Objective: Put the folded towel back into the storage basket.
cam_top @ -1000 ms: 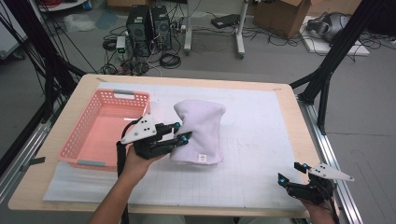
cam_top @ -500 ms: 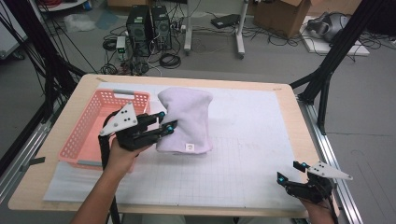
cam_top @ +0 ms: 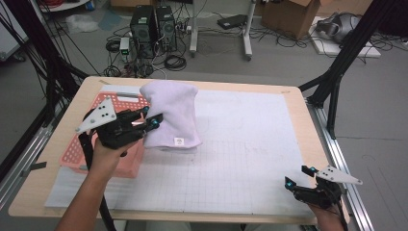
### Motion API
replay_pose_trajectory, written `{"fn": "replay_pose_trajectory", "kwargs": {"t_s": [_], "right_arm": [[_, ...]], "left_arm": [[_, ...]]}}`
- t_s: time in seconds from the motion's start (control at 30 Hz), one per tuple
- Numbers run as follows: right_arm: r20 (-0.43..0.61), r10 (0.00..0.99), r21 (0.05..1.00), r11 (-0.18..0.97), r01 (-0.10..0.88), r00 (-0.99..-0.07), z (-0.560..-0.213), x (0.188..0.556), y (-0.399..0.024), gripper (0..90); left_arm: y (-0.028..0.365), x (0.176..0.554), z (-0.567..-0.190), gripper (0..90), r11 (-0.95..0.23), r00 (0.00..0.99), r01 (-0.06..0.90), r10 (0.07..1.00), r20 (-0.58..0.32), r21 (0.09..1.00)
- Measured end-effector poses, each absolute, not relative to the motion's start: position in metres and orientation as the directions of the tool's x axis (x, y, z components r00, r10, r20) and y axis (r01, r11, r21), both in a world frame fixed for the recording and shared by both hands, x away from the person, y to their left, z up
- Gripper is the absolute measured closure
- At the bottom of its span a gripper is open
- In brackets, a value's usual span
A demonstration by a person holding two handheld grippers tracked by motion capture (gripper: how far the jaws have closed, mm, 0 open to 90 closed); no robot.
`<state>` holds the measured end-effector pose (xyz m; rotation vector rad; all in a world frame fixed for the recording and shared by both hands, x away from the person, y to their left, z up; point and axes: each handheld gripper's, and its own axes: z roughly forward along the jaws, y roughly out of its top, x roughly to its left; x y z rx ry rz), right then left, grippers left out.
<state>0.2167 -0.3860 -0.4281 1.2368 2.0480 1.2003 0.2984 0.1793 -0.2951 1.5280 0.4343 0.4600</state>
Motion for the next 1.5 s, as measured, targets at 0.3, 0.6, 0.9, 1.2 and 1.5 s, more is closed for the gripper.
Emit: {"fn": "replay_pose_trajectory", "kwargs": {"t_s": [0.3,0.6,0.9,1.2,1.5], "right_arm": [[0.052,0.872,0.857,0.212,0.471,-0.486,-0.428,0.217,-0.385,18.0],[0.049,0.875,0.857,0.211,0.470,-0.481,-0.428,0.218,-0.385,18.0],[0.050,0.877,0.858,0.208,0.471,-0.478,-0.427,0.218,-0.385,18.0],[0.047,0.878,0.856,0.211,0.472,-0.477,-0.427,0.218,-0.385,17.9],[0.044,0.878,0.856,0.213,0.471,-0.477,-0.427,0.219,-0.384,18.0]], "left_arm": [[0.206,0.301,-0.285,72.7,0.012,0.823,-0.024,0.568,0.013,1.000],[0.236,0.302,-0.274,72.6,0.028,0.787,-0.038,0.617,0.012,0.999],[0.269,0.299,-0.271,72.6,0.056,0.751,-0.045,0.660,-0.003,0.997],[0.297,0.294,-0.271,72.6,0.076,0.716,-0.048,0.698,-0.019,0.996],[0.318,0.292,-0.279,72.5,0.096,0.689,-0.042,0.724,-0.040,0.994]]}}
